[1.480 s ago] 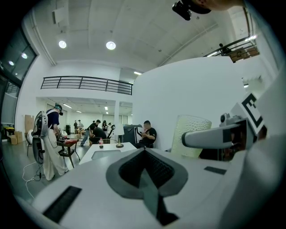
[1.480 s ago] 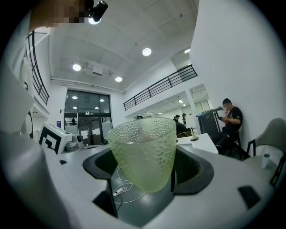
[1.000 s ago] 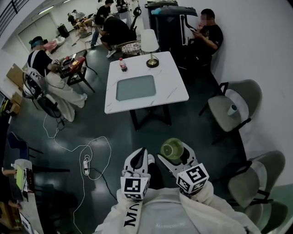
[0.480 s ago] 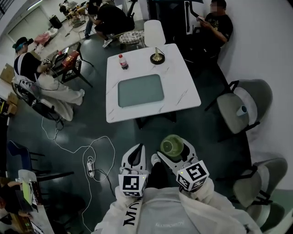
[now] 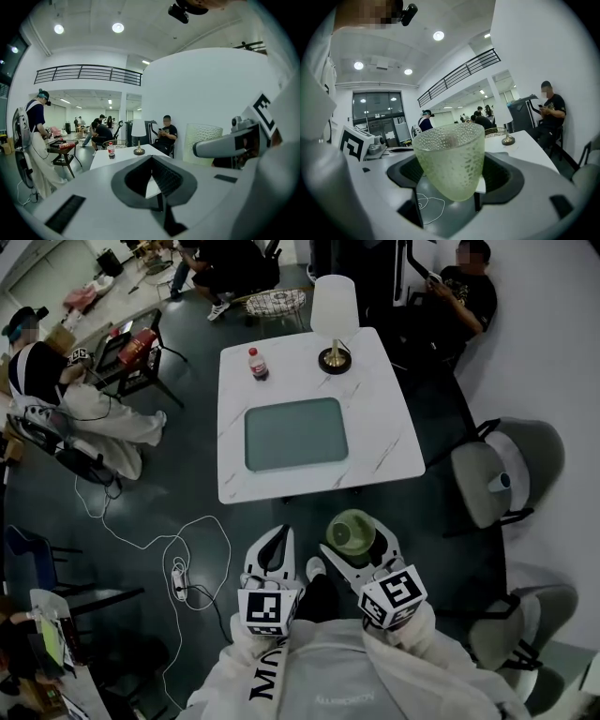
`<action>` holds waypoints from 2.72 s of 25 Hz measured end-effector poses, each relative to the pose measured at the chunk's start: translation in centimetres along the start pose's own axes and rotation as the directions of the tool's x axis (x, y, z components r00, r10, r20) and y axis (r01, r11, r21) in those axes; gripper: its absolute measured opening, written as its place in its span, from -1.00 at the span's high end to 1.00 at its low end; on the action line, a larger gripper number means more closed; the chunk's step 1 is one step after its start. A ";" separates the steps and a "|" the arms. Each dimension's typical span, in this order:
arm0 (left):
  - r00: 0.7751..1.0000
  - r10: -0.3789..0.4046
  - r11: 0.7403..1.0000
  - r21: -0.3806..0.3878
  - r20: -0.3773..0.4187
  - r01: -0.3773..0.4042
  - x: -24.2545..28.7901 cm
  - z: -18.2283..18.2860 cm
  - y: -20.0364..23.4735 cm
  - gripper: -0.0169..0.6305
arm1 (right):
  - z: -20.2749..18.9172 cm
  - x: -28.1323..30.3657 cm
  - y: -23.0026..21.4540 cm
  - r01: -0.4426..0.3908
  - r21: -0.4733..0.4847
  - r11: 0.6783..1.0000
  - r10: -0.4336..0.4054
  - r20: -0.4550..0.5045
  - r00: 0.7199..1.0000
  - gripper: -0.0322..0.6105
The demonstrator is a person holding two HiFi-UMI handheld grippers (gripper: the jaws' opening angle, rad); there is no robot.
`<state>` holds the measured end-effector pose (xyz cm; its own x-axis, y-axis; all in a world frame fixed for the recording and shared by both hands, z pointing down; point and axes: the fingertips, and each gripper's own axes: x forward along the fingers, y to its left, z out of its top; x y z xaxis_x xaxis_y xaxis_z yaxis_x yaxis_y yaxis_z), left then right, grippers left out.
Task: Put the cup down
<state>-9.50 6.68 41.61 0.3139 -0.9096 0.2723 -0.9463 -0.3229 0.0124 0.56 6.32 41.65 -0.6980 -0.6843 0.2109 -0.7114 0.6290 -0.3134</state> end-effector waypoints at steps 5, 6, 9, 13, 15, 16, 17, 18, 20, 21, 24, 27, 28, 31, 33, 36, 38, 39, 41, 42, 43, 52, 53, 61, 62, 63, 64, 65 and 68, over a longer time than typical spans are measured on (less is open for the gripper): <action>1.000 0.004 1.000 -0.013 -0.004 -0.004 2.1 0.2 2.7 0.91 | 1.0 3.2 -0.5 0.001 -0.016 1.000 -0.002 -0.012 1.000 -0.28; 1.000 0.003 1.000 -0.016 -0.006 -0.003 2.4 0.2 3.2 0.91 | 1.2 3.7 -0.5 0.002 -0.018 1.000 -0.003 -0.014 1.000 -0.28; 1.000 -0.003 1.000 -0.024 -0.012 0.003 3.5 0.1 4.3 0.91 | 1.4 5.0 -0.9 0.009 -0.015 1.000 -0.010 -0.019 1.000 -0.28; 1.000 -0.019 0.999 -0.030 -0.019 0.018 4.9 0.0 5.4 0.91 | 1.4 6.4 -1.5 0.026 -0.013 1.000 -0.027 -0.028 0.999 -0.28; 1.000 -0.026 0.999 -0.027 -0.014 0.026 5.4 0.2 5.9 0.91 | 1.4 6.9 -1.6 0.033 -0.014 0.999 -0.033 -0.034 0.999 -0.28; 0.999 -0.029 0.999 -0.028 -0.014 0.028 5.7 0.2 6.2 0.91 | 1.4 7.3 -1.7 0.036 -0.016 0.999 -0.037 -0.037 0.999 -0.28; 0.999 -0.030 0.999 -0.032 -0.015 0.030 5.9 0.1 6.4 0.91 | 1.4 7.6 -1.8 0.038 -0.018 0.999 -0.039 -0.040 0.998 -0.28; 0.999 -0.032 0.999 -0.034 -0.017 0.031 6.1 0.1 6.7 0.91 | 1.4 7.9 -1.9 0.039 -0.018 0.999 -0.040 -0.044 0.998 -0.28; 0.999 -0.034 0.999 -0.037 -0.018 0.033 6.5 0.0 7.2 0.91 | 1.4 8.5 -2.1 0.039 -0.019 0.999 -0.040 -0.050 0.998 -0.28; 0.999 -0.033 0.999 -0.040 -0.019 0.032 6.7 0.0 7.6 0.91 | 1.5 8.9 -2.2 0.041 -0.022 0.999 -0.042 -0.052 0.998 -0.28; 0.999 -0.024 0.998 -0.052 -0.023 0.023 7.0 -0.2 8.6 0.91 | 2.0 9.8 -2.3 0.043 -0.026 0.999 -0.044 -0.047 0.998 -0.28; 1.000 -0.016 0.999 -0.051 -0.020 0.015 7.0 -0.1 9.2 0.91 | 2.8 10.3 -2.0 0.043 -0.035 0.998 -0.044 -0.033 0.998 -0.28; 1.000 -0.013 0.999 -0.050 -0.018 0.012 7.0 0.0 9.5 0.91 | 3.0 10.4 -2.0 0.044 -0.039 0.998 -0.045 -0.030 0.999 -0.28; 1.000 -0.005 0.999 -0.049 -0.018 0.004 6.7 0.0 10.0 0.91 | 3.0 10.6 -1.9 0.042 -0.041 0.998 -0.043 -0.028 0.999 -0.28; 1.000 0.000 0.999 -0.048 -0.021 -0.001 6.6 -0.1 10.2 0.91 | 3.0 10.6 -1.9 0.040 -0.040 0.998 -0.042 -0.026 0.999 -0.28; 1.000 0.007 0.999 -0.044 -0.019 -0.007 6.7 0.1 10.3 0.91 | 3.5 10.7 -2.2 0.038 -0.043 0.998 -0.039 -0.017 0.999 -0.28; 1.000 0.012 0.999 -0.039 -0.017 -0.012 6.8 0.3 10.5 0.91 | 3.9 11.0 -2.3 0.035 -0.047 0.998 -0.035 -0.009 0.999 -0.28; 1.000 0.014 0.999 -0.038 -0.015 -0.015 6.8 0.5 10.7 0.91 | 4.1 11.1 -2.3 0.033 -0.050 0.998 -0.033 -0.006 0.999 -0.28; 1.000 0.021 0.999 -0.036 -0.012 -0.021 6.8 0.6 11.0 0.91 | 4.5 11.4 -2.3 0.031 -0.055 0.998 -0.031 -0.001 1.000 -0.28; 1.000 0.024 0.999 -0.034 -0.011 -0.024 6.8 0.7 11.1 0.91 | 4.5 11.5 -2.3 0.029 -0.054 0.998 -0.029 -0.001 1.000 -0.28; 1.000 0.028 0.999 -0.033 -0.011 -0.028 6.8 0.7 11.2 0.91 | 4.5 11.6 -2.4 0.027 -0.051 0.998 -0.027 0.000 1.000 -0.28; 0.999 0.034 0.999 -0.039 -0.016 -0.035 7.9 0.6 11.9 0.91 | 4.5 12.8 -3.5 0.032 -0.037 0.999 -0.032 -0.002 0.999 -0.28; 0.999 0.036 0.999 -0.040 -0.014 -0.037 8.2 0.7 12.1 0.91 | 4.6 12.9 -3.8 0.033 -0.035 0.999 -0.034 -0.002 0.999 -0.28; 0.999 0.048 0.998 -0.036 -0.021 -0.049 10.8 1.1 13.2 0.91 | 4.8 14.7 -6.1 0.041 -0.024 0.999 -0.041 -0.012 0.999 -0.28; 0.998 0.049 0.998 -0.037 -0.024 -0.050 11.1 1.1 13.3 0.91 | 4.8 15.0 -6.4 0.039 -0.023 0.999 -0.040 -0.014 0.999 -0.28; 0.998 0.050 0.998 -0.037 -0.026 -0.051 11.4 1.2 13.4 0.91 | 4.8 15.3 -6.6 0.038 -0.023 0.999 -0.038 -0.016 0.999 -0.28; 0.998 0.051 0.998 -0.036 -0.027 -0.052 11.8 1.2 13.5 0.91 | 4.9 15.7 -6.9 0.035 -0.022 0.999 -0.036 -0.017 0.999 -0.28; 0.998 0.053 0.998 -0.034 -0.028 -0.054 12.1 1.3 13.7 0.91 | 5.1 16.0 -7.1 0.034 -0.022 0.999 -0.034 -0.017 0.999 -0.28; 0.998 0.059 0.998 -0.036 -0.030 -0.060 13.1 1.4 14.1 0.91 | 5.5 16.9 -7.9 0.034 -0.024 0.999 -0.034 -0.017 0.999 -0.28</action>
<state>-18.61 -10.15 43.96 0.2554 -0.9186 0.3016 -0.9655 -0.2585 0.0303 -5.16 -12.22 42.60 -0.6748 -0.6988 0.2375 -0.7361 0.6143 -0.2841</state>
